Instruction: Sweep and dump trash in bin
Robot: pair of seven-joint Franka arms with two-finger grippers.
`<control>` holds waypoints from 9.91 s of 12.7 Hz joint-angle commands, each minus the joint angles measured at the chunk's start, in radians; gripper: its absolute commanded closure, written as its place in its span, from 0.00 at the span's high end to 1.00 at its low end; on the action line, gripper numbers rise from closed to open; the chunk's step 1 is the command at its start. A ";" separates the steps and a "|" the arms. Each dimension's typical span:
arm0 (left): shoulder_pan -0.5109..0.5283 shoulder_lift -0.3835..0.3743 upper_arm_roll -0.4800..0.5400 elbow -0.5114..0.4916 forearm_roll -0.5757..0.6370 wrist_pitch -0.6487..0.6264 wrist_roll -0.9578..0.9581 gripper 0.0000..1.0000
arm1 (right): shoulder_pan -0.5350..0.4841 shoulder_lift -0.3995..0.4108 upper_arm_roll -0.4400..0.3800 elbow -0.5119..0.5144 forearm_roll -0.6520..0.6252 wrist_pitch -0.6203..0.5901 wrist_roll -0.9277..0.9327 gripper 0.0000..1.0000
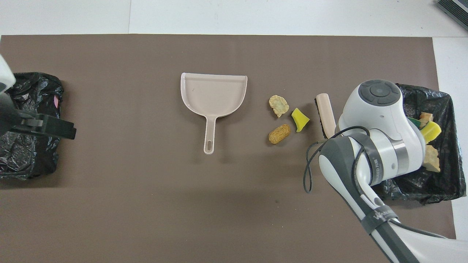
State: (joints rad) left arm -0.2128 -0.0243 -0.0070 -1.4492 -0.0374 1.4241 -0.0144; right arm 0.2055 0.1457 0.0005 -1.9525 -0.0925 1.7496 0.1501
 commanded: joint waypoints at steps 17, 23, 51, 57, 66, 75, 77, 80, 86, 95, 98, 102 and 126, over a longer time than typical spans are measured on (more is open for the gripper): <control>-0.379 0.358 -0.001 -0.335 0.085 0.828 -0.533 1.00 | 0.054 0.071 0.004 -0.002 -0.018 0.077 0.000 0.00; -0.390 0.391 -0.001 -0.341 0.085 0.849 -0.518 0.61 | 0.058 0.071 0.006 -0.005 -0.001 0.079 0.035 0.00; -0.301 0.225 0.015 -0.442 0.142 0.668 0.866 0.00 | 0.210 0.017 0.006 -0.091 0.239 0.112 0.092 0.00; -0.315 0.169 0.015 -0.545 0.142 0.636 0.801 0.00 | 0.238 0.046 0.006 -0.053 0.632 0.199 0.026 0.00; -0.289 0.172 0.015 -0.546 0.140 0.656 0.750 0.00 | 0.216 0.023 -0.007 0.139 0.233 0.058 0.086 0.00; -0.296 0.165 0.013 -0.560 0.142 0.651 0.617 0.00 | 0.176 0.270 0.006 0.250 -0.181 0.102 -0.146 0.00; -0.298 0.164 0.013 -0.560 0.142 0.648 0.619 0.00 | 0.201 0.268 0.028 0.244 -0.106 0.094 -0.185 0.00; -0.295 0.165 0.013 -0.559 0.142 0.653 0.671 0.00 | 0.226 0.253 0.036 0.218 0.136 0.111 -0.170 0.00; -0.290 0.167 0.015 -0.557 0.142 0.659 0.735 0.00 | 0.268 0.192 0.056 0.205 0.409 0.079 0.031 0.00; -0.249 0.178 0.013 -0.554 0.140 0.710 0.927 0.00 | 0.259 -0.029 0.049 0.094 0.280 -0.073 0.413 0.00; -0.249 0.176 0.015 -0.559 0.140 0.707 0.915 0.00 | 0.180 0.045 0.047 0.052 0.134 0.037 0.076 0.00; -0.247 0.178 0.015 -0.560 0.140 0.720 0.787 0.00 | 0.196 0.140 0.053 0.081 -0.006 0.095 0.039 0.00; 0.067 0.024 0.018 -0.513 0.140 0.566 1.264 0.00 | 0.525 -0.251 0.059 -0.265 0.458 0.086 0.571 0.00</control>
State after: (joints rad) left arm -0.2043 0.0192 0.0214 -2.0121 0.0908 2.0604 1.2094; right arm 0.7347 0.0063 0.0594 -2.0713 0.3830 1.8039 0.7412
